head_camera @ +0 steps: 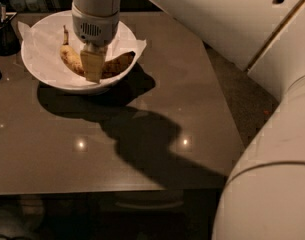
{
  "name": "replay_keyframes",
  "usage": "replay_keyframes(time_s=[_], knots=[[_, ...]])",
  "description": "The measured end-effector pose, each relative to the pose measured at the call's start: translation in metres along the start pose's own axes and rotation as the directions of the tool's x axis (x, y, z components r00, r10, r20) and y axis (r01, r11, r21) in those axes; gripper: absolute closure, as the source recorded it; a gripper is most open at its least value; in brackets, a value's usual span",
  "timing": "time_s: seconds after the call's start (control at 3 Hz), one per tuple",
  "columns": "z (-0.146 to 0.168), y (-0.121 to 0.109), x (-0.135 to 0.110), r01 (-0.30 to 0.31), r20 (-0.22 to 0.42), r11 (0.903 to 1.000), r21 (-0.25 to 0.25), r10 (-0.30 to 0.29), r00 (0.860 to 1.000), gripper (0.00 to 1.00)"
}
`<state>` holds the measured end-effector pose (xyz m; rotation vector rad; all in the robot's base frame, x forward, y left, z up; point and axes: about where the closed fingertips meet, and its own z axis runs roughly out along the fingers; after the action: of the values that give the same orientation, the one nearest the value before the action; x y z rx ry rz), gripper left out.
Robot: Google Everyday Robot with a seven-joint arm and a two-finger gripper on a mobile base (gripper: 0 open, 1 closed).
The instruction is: Pick banana from white bowl
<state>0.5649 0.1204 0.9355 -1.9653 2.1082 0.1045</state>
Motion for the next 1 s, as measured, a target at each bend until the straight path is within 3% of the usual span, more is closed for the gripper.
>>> replay_keyframes(time_s=[0.33,0.67,1.0], knots=[[-0.012,0.023,0.005,-0.005,0.035,1.0000,0.004,0.005,0.999,1.00],[-0.008,0.052,0.019,-0.054,0.066,0.9981,-0.028,0.056,0.996,1.00],[-0.013,0.108,0.033,-0.119,0.050,0.9917,-0.048,0.122,0.991,1.00]])
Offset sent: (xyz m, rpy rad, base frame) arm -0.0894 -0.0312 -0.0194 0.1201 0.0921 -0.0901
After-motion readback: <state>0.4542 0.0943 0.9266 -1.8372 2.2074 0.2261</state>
